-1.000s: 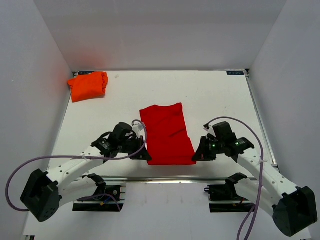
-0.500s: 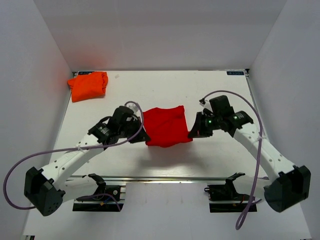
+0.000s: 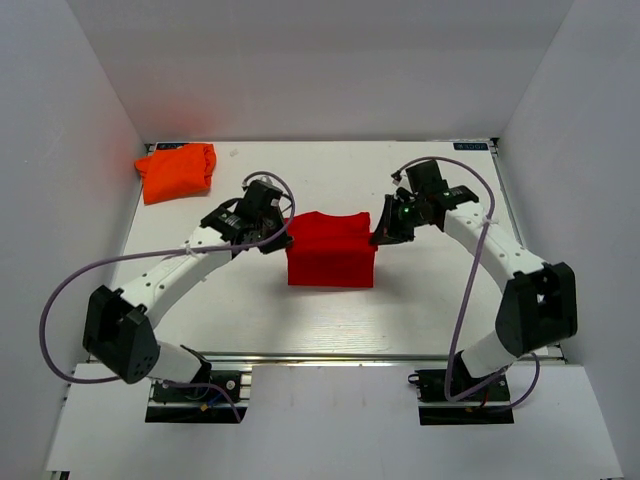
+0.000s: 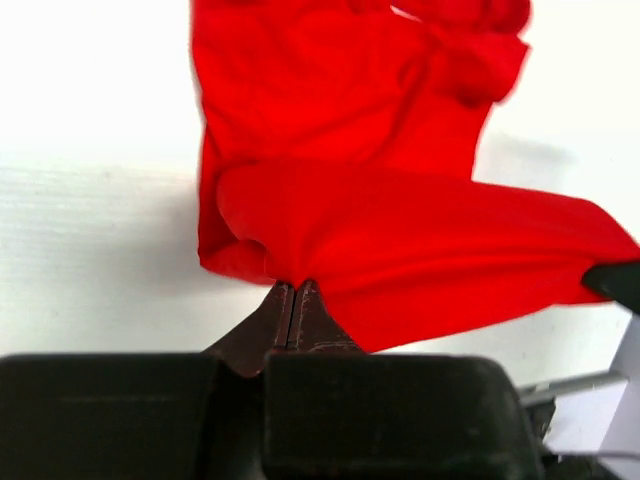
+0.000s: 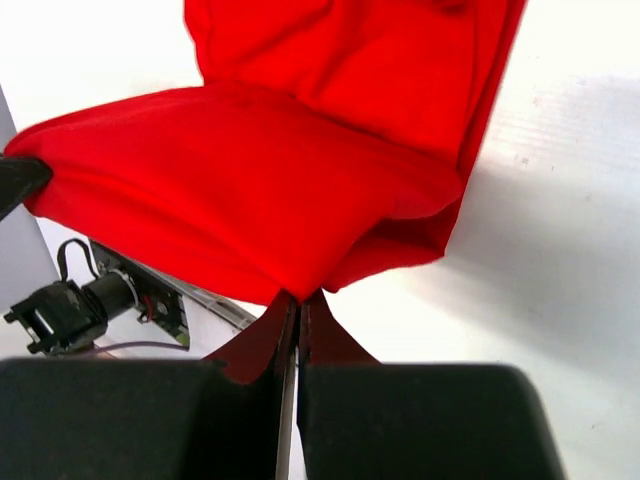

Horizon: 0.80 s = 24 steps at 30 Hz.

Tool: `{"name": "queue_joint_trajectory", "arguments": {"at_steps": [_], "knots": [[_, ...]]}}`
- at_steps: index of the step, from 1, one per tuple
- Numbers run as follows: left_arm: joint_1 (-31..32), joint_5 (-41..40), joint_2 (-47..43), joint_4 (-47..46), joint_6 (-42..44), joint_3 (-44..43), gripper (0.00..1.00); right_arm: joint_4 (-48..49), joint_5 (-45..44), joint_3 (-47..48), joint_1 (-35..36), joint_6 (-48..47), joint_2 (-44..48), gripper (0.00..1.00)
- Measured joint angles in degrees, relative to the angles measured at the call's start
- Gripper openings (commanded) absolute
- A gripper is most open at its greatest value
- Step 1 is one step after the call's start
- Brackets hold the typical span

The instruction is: Fold and stack the t-shirts

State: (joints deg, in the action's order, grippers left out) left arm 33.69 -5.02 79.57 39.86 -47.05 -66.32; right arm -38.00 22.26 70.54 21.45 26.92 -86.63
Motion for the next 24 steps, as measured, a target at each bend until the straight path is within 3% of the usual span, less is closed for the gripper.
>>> {"name": "queue_joint_trajectory", "arguments": {"at_steps": [9,15,16,17,18,19,20,21,24], "knots": [[-4.24,0.72,15.17,-2.95,1.66,-9.77,0.0,1.92,2.69,5.4,-3.63,-0.15,-10.69,0.0],[-6.73,2.1,21.16,-4.92,2.19,-11.13,0.0,4.17,5.81,12.37,-5.38,-0.57,-20.81,0.0],[-7.1,2.21,21.55,-5.44,2.14,-11.13,0.07,5.35,6.49,13.42,-5.55,-0.61,-22.84,0.05],[-7.63,2.25,22.12,-6.08,2.14,-11.19,0.15,6.36,6.99,14.6,-5.7,-0.61,-24.76,0.16],[-8.15,2.32,22.73,-6.56,2.14,-11.47,0.59,7.39,7.43,15.82,-5.88,-0.59,-26.69,0.26],[-8.61,2.32,23.43,-7.06,2.54,-12.11,0.79,8.48,8.09,16.9,-6.03,-0.48,-28.41,0.36],[-9.09,2.05,24.26,-7.52,2.56,-12.9,0.94,9.33,8.79,18.43,-6.23,-0.66,-30.23,0.69],[-9.68,1.84,25.24,-7.5,2.54,-14.29,1.0,9.73,9.51,20.48,-6.54,-0.72,-32.2,0.9],[-11.06,1.09,28.0,-6.73,3.43,-20.17,1.0,11.45,11.58,25.7,-7.43,-1.86,-35.8,0.9]]}}
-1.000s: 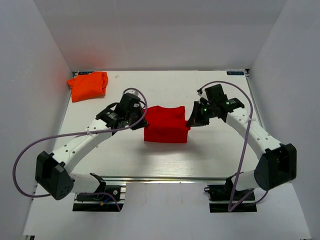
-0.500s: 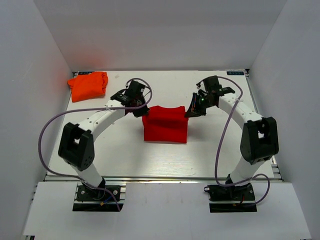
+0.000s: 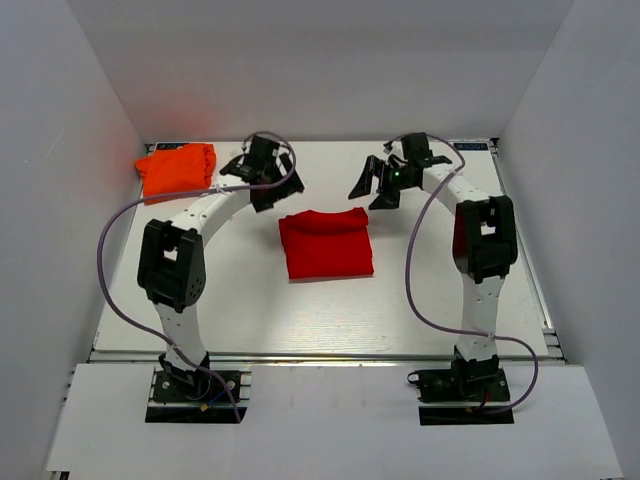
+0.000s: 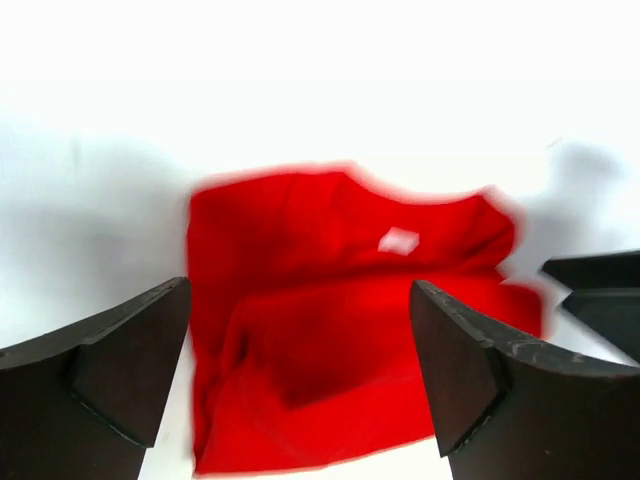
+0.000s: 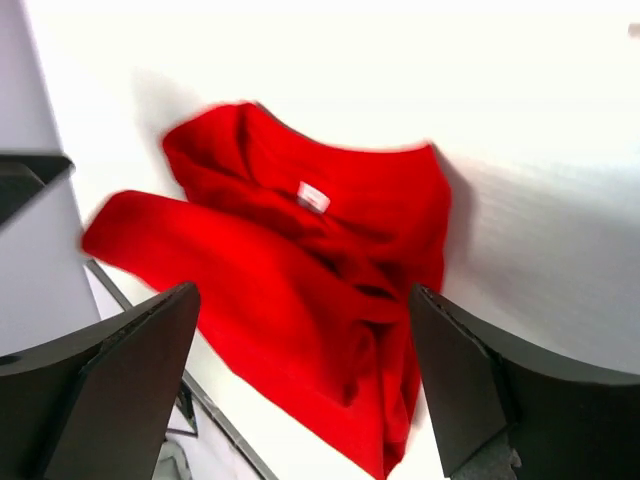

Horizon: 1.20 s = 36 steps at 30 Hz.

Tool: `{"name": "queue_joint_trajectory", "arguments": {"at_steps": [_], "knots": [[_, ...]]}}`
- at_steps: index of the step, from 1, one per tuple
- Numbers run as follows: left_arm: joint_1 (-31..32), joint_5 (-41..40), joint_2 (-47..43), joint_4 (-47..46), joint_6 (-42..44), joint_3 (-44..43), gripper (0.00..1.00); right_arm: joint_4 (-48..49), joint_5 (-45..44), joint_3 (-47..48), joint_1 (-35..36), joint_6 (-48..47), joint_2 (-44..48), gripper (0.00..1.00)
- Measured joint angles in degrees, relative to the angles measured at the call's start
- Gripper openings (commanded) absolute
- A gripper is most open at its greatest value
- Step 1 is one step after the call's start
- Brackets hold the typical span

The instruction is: Fold and stack the t-shirts

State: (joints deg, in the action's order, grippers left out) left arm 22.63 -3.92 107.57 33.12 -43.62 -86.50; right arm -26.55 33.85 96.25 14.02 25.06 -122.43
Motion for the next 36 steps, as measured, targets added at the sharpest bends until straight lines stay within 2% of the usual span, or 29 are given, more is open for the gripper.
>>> {"name": "queue_joint_trajectory", "arguments": {"at_steps": [3,6,12,17,22,26,30,36], "knots": [[-0.96,-0.13,1.4,0.28,2.12,-6.29,1.0,1.51,0.92,1.09,-0.52,-1.07,0.74,0.9],[-1.18,0.57,-0.46,-1.03,4.31,-6.43,1.0,2.64,0.46,-2.38,-0.46,-2.25,5.05,0.9],[0.44,9.49,-8.55,-5.03,11.02,6.93,1.0,4.04,-1.09,-19.93,0.57,-5.66,22.62,0.9],[3.48,18.21,-13.51,-9.68,14.99,17.7,1.0,4.7,-1.33,-30.67,4.28,-7.54,29.86,0.9],[6.34,25.11,-15.58,-16.41,16.31,25.7,1.0,7.61,-1.22,-32.83,8.98,-7.04,26.56,0.9],[6.45,26.16,-20.2,-19.1,16.39,33.11,1.0,11.19,-0.87,-29.64,10.64,-5.31,20.37,0.9],[6.32,24.5,-29.73,-18.78,16.06,39.52,1.0,14.8,-1.18,-22.6,11.15,-2.78,13.18,0.9],[6.32,22.27,-40.09,-18.64,15.91,42.42,1.0,18.16,-2.6,-5.66,11.21,0.72,1.73,0.9]]}}
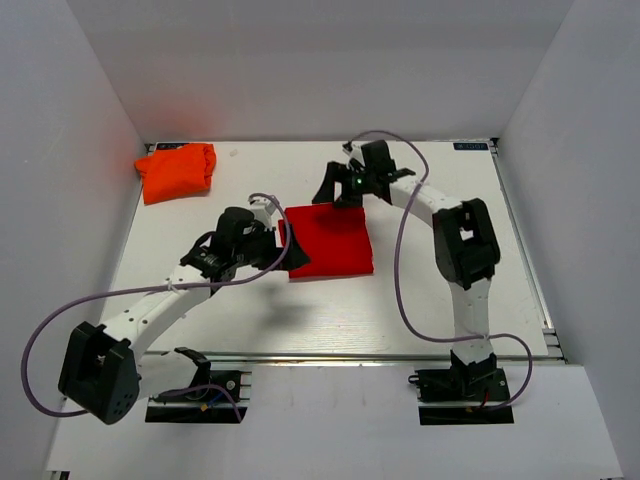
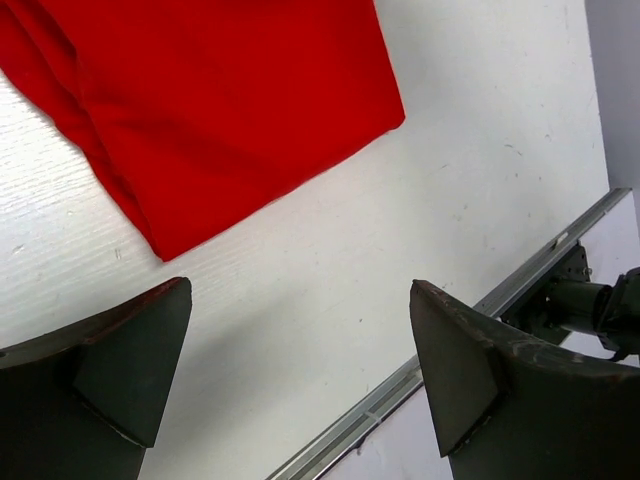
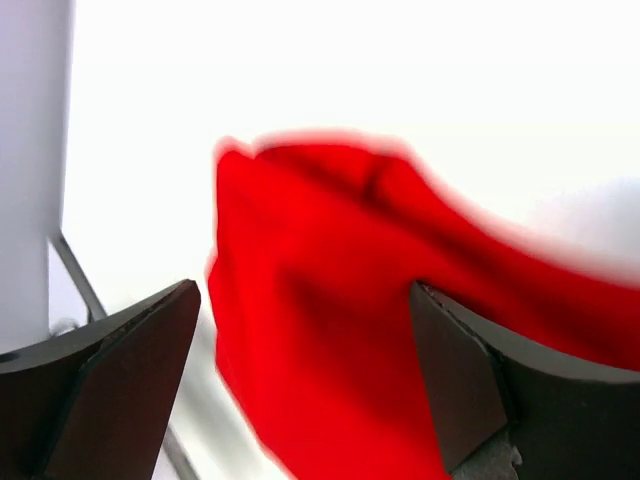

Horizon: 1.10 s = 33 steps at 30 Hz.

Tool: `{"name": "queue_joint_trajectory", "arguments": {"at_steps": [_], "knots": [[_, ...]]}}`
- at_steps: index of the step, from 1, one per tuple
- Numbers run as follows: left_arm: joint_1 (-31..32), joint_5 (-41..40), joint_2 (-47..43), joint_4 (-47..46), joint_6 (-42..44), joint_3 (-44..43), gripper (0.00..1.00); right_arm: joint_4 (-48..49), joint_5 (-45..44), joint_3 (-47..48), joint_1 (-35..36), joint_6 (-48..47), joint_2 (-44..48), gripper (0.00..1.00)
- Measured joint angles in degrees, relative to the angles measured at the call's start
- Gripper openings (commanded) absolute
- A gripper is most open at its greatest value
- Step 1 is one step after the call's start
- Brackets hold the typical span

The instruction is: Fold and stack the t-shirts

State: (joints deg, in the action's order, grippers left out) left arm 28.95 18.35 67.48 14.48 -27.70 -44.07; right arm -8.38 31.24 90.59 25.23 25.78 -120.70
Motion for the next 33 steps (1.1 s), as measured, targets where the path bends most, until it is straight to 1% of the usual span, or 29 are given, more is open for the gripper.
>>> {"name": "queue_joint_trajectory", "arguments": {"at_steps": [3,4,7,9,11,14,16,20,23,27,29,33], "knots": [[0.0,-0.85,0.37,0.55,0.0,0.26,1.0,-0.09,-0.59,9.44,0.0,0.9,-4.92,0.9],[0.0,-1.22,1.2,0.81,0.0,0.24,1.0,-0.11,-0.7,11.3,0.0,0.94,-5.86,0.9],[0.0,-2.78,5.4,2.99,0.07,-1.03,1.0,-0.57,-0.83,12.35,0.02,0.83,-6.34,0.9],[0.0,-3.85,7.76,3.89,0.04,-2.45,1.0,-0.22,-1.51,9.46,0.02,0.48,-4.87,0.9],[0.0,-5.07,10.86,4.28,0.07,-4.76,1.0,-0.68,-2.82,3.58,0.0,-0.28,-1.09,0.9],[0.0,-7.52,15.39,4.48,0.0,-8.68,1.0,-2.14,-6.73,-4.92,-0.02,-1.68,7.21,0.9],[0.0,-9.09,18.32,4.63,-0.02,-11.15,1.0,-2.27,-9.64,-8.59,-0.02,-2.82,13.6,0.9],[-0.33,-10.36,24.28,4.94,-0.04,-16.94,1.0,-2.12,-13.99,-10.73,-0.09,-4.96,23.28,0.9],[-0.35,-9.79,26.82,3.85,0.33,-20.31,1.0,-1.84,-14.69,-10.91,-0.13,-5.66,25.81,0.9],[-0.55,-8.37,29.44,1.18,0.94,-23.28,1.0,-1.73,-12.41,-11.56,-0.13,-5.66,22.95,0.9],[-0.72,-8.35,31.8,-0.24,1.38,-24.81,1.0,-1.6,-10.82,-11.47,-0.13,-5.4,19.15,0.9],[-1.07,-8.74,39.67,-2.21,2.08,-28.5,1.0,-1.11,-8.44,-9.64,-0.13,-4.46,9.97,0.9]]}}
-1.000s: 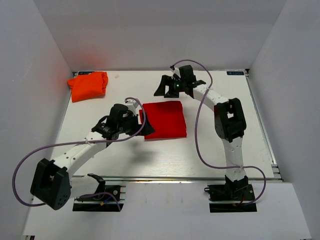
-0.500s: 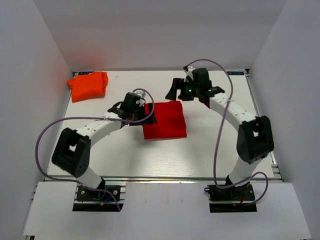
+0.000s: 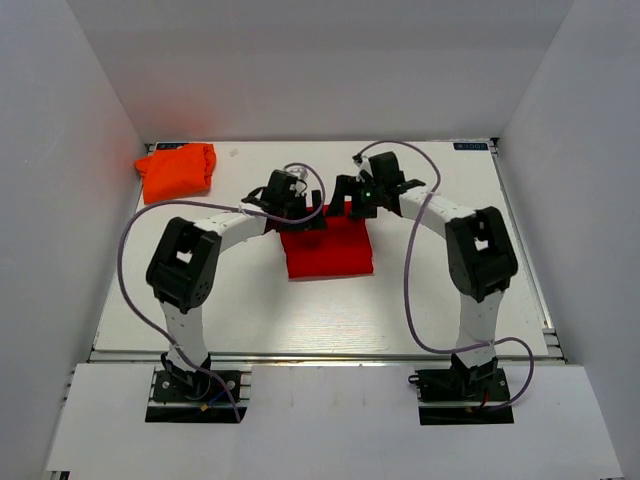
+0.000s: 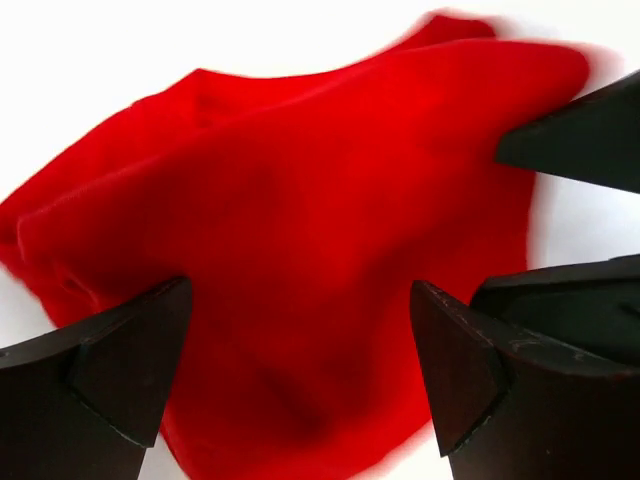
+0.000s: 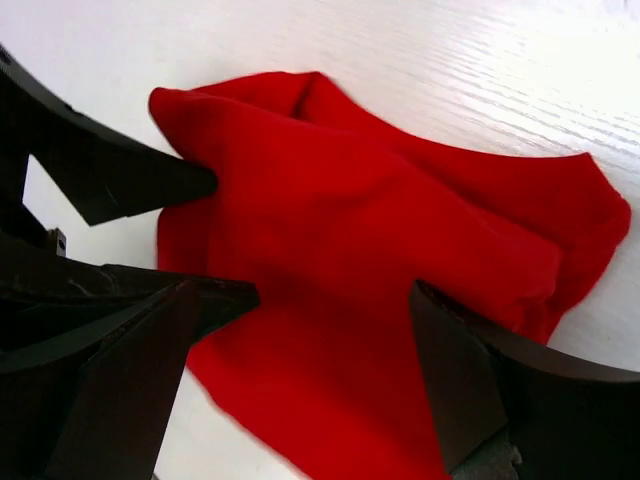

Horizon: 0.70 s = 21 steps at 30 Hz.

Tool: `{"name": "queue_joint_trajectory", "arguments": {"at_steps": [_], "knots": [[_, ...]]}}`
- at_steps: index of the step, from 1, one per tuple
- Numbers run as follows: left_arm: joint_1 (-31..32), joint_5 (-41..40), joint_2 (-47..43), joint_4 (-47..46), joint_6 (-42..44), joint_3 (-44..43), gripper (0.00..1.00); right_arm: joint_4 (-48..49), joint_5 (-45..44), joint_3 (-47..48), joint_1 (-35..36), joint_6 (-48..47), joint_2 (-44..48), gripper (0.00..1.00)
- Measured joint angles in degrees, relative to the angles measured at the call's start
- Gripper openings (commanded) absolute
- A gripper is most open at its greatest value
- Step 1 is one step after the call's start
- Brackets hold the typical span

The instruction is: Fold and stack the t-shirts

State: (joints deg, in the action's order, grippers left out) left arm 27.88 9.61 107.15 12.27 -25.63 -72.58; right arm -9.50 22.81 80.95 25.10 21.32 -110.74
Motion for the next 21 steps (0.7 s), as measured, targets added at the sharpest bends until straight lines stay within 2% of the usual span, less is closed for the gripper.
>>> {"name": "queue_joint_trajectory", "arguments": {"at_steps": [4,9,14,17,21], "knots": [[-0.74,-1.03,6.25,-1.25,0.04,-1.14,1.0,3.26,-0.35,1.03,-0.63,3.1,-7.41,0.9],[-1.84,-1.25,5.22,-5.86,-0.92,2.16,1.0,8.85,0.52,1.44,-2.6,8.59,-10.95,0.9],[-2.27,-1.05,2.54,-8.74,-0.83,6.08,1.0,13.11,6.51,1.79,-4.46,11.67,-12.92,0.9],[-2.45,-0.9,2.89,-3.74,1.14,2.03,1.0,12.15,7.96,2.23,-4.59,10.45,-12.68,0.9],[-2.45,-3.21,4.55,5.81,3.85,-11.63,1.0,6.36,6.93,3.04,-4.61,6.67,-8.7,0.9]]}}
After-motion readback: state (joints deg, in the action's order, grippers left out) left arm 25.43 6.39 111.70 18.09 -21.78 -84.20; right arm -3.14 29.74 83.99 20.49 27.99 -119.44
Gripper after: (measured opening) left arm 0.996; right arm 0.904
